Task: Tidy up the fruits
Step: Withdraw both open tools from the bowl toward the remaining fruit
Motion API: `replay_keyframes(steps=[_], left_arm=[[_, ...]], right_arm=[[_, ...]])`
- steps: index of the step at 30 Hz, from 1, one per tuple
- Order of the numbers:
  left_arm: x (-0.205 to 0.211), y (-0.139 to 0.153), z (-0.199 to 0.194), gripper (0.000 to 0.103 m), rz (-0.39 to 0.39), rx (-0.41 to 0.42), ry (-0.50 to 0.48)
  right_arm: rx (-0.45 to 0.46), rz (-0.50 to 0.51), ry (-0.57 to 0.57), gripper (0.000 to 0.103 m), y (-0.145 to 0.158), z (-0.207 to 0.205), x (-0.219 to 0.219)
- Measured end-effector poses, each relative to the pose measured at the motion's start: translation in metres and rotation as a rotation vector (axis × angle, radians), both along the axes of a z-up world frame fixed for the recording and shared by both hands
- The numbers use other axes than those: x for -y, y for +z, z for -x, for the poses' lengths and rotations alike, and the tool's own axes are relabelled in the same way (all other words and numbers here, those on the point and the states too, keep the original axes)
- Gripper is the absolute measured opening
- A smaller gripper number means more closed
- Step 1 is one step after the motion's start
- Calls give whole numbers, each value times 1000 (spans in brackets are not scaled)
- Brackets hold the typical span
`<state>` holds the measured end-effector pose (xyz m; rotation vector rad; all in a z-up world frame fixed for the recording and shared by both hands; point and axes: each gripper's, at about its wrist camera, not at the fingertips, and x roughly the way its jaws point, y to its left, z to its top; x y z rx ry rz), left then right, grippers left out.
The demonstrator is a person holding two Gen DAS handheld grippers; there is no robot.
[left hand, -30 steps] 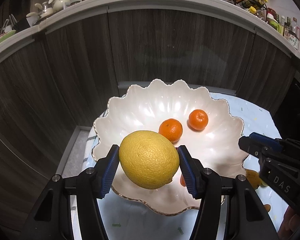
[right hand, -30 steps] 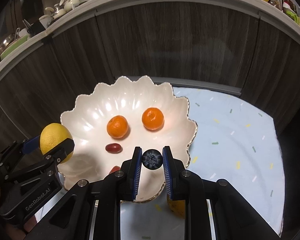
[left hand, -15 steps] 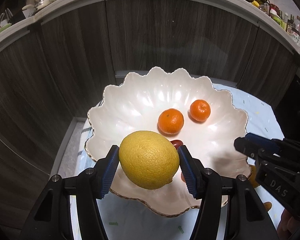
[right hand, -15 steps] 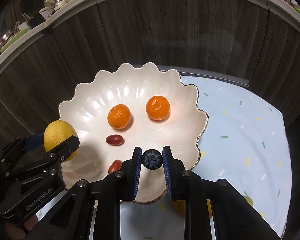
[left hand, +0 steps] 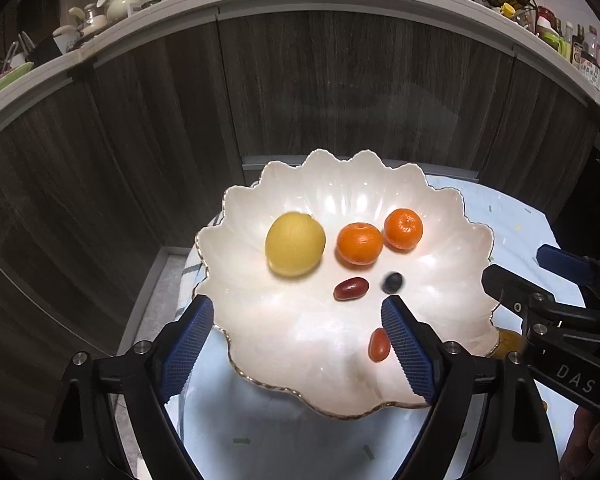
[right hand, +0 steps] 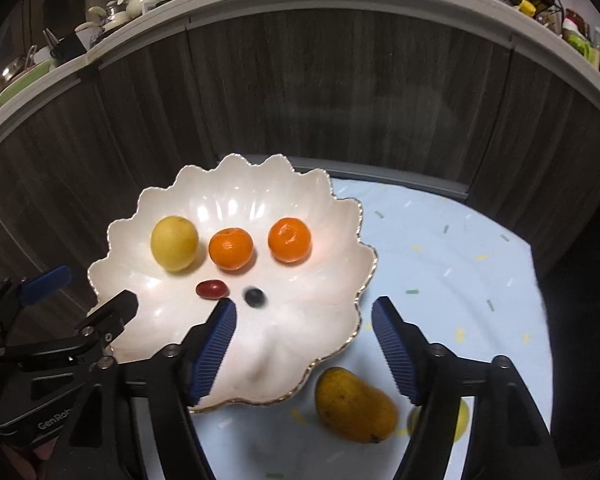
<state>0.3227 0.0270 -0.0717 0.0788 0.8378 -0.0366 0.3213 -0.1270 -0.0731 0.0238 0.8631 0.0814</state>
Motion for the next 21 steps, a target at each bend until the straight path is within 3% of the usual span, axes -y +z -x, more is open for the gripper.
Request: replay_keyframes(steps=[3,11,21], left_arm=[[2,5,5,87,-1,11,-2],[12,20,23,87,15,37,-16],[50,34,50,87,23,41,-100]], right_arm=[[18,-4,-17,80,6,5,5],[46,8,-41,80,20,24,18],[76,29,-93,80,38,61,55]])
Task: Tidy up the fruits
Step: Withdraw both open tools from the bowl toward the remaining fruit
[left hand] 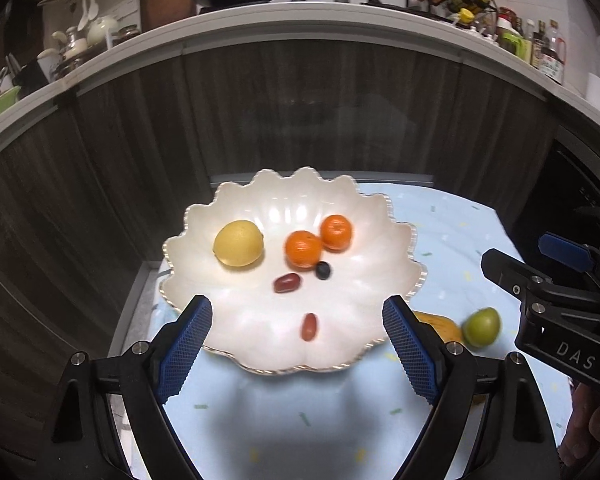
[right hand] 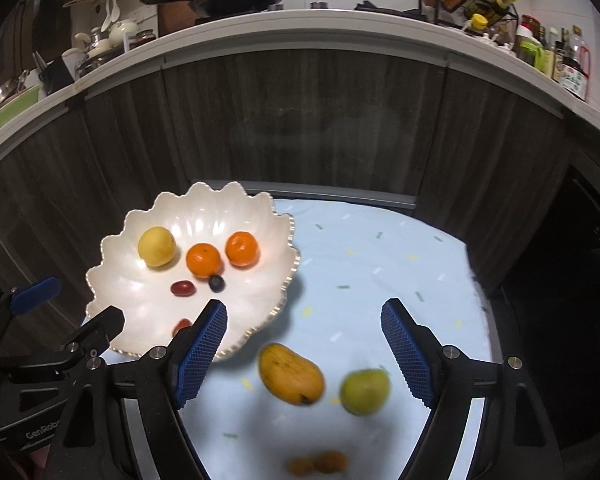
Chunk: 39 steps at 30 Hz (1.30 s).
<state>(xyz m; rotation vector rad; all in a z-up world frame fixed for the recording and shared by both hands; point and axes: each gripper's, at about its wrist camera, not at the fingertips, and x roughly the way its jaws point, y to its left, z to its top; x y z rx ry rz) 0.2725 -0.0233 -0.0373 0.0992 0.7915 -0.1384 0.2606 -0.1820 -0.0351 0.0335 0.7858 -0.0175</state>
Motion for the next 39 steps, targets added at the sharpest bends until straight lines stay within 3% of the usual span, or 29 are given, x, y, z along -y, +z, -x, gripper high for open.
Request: replay_keyframes(steps=[12,25,39], left_arm=[[52,-1,35,87,-21,6,-124],[84,-21,62,83,-47,-34,-239],[97,-54,83,74,-55,-85,-251]], right_arm=[[-11,10,-73,80,-3,41,50],[-45,3,-96,80,-22,60,72],[-92,39,-30,80,-51,65,80]])
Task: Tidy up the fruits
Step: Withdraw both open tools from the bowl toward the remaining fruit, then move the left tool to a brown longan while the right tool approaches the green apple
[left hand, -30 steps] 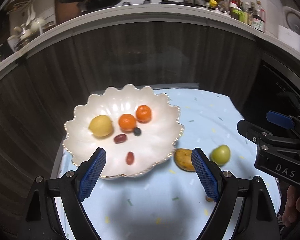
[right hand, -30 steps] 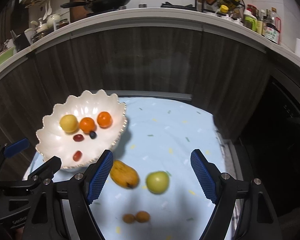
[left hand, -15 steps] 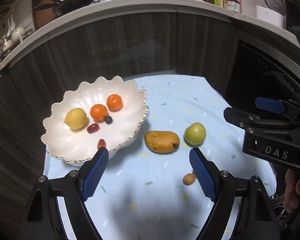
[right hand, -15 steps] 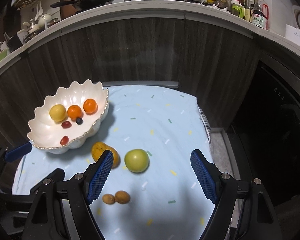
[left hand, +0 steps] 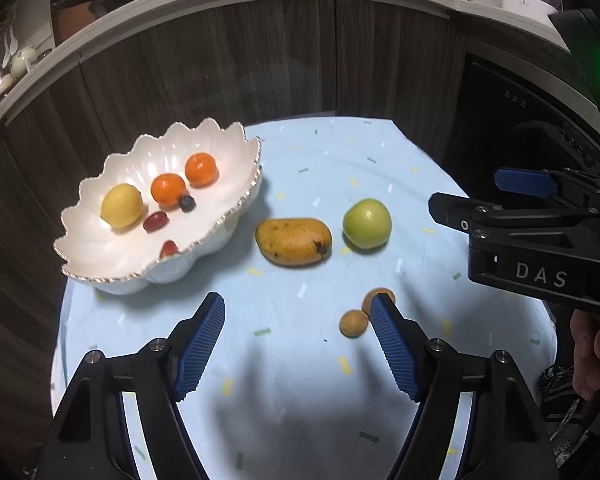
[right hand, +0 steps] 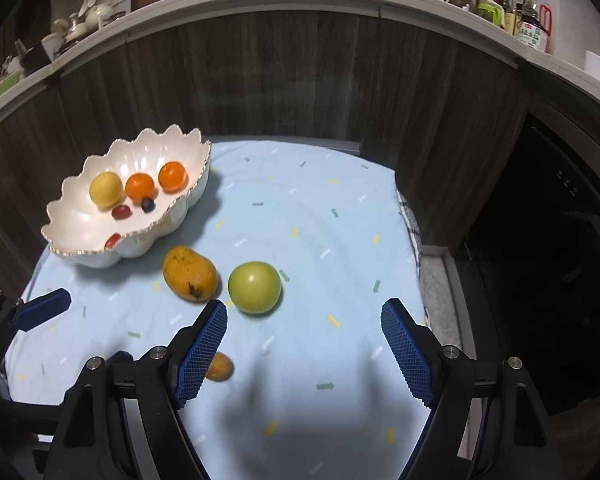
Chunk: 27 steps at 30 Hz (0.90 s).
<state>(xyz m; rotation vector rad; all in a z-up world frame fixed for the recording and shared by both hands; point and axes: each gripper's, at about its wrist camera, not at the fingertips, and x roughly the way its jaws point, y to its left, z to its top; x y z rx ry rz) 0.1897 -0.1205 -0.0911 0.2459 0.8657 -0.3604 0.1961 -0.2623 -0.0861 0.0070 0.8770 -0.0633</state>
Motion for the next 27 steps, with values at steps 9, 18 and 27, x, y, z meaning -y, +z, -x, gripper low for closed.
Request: replay_keyframes(steps=[9,18,27], left_arm=[[13,-21,7,71,-7,-43,-42],[23,-42,3,65,-28,-84,-65],[30,-58,-10,51,-38,-111,-69]], right_arm=[[-14,9,61,80,-17,-7,3],[-30,10,149,80,-35,-20,-1],[-34,-22,220,80,-51,-33,-2]])
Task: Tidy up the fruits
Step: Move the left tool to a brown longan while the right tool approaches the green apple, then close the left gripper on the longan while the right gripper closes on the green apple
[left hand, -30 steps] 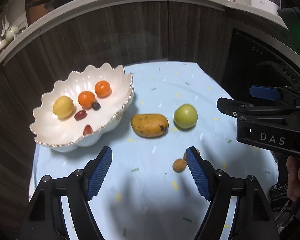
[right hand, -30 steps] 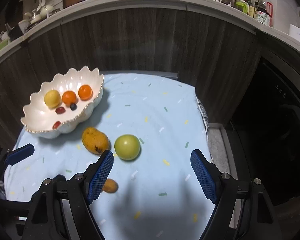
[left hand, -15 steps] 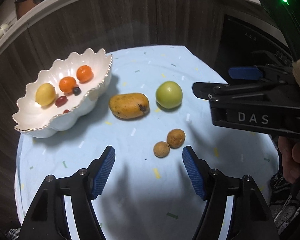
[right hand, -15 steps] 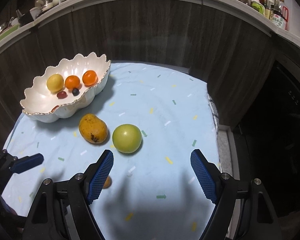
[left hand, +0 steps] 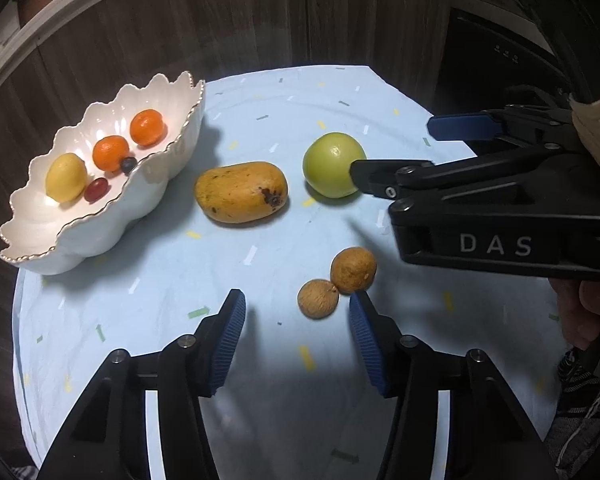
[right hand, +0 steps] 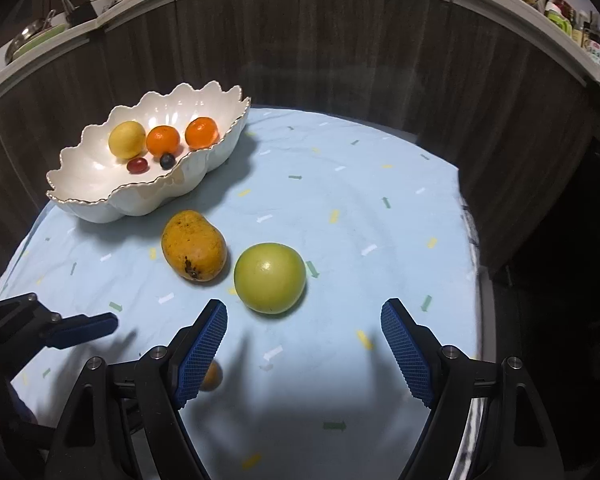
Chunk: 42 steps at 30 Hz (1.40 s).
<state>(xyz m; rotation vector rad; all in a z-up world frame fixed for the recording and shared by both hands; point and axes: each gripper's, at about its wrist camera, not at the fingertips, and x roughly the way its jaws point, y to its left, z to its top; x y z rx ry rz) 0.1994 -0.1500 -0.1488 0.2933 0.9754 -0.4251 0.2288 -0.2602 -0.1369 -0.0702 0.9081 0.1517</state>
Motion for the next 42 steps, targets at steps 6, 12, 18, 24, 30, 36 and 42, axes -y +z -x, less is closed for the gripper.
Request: replay_keyframes(steps=[6,12,18,24,30,36,42], left_arm=[[2,-6,-6,47,12,-14,-4],[3,-3,-7,41,51,-9,-17],[2,-5,-7,36,97,-42,-18],[4,-13,-7,25,95,-67,-13],[1,-12,-7,23,97,-63,-1],[-1,-8,-4,23,99,-48,1],[-6,0,-2,23,98,-32,15]], right_arm=[[2,-20,52,80,-6,-10,-5],[11,-32,91,77,-10,-19,-13],[-7,-37,112,64,-17,-25,-19],[-9,-30,110,50,-20,-26,-18],[-7,-32,108,49,-20,-25,-18],[-1,-39,108,49,-16,-23,-17],[4,-39,94,49,-9,-16,-17]])
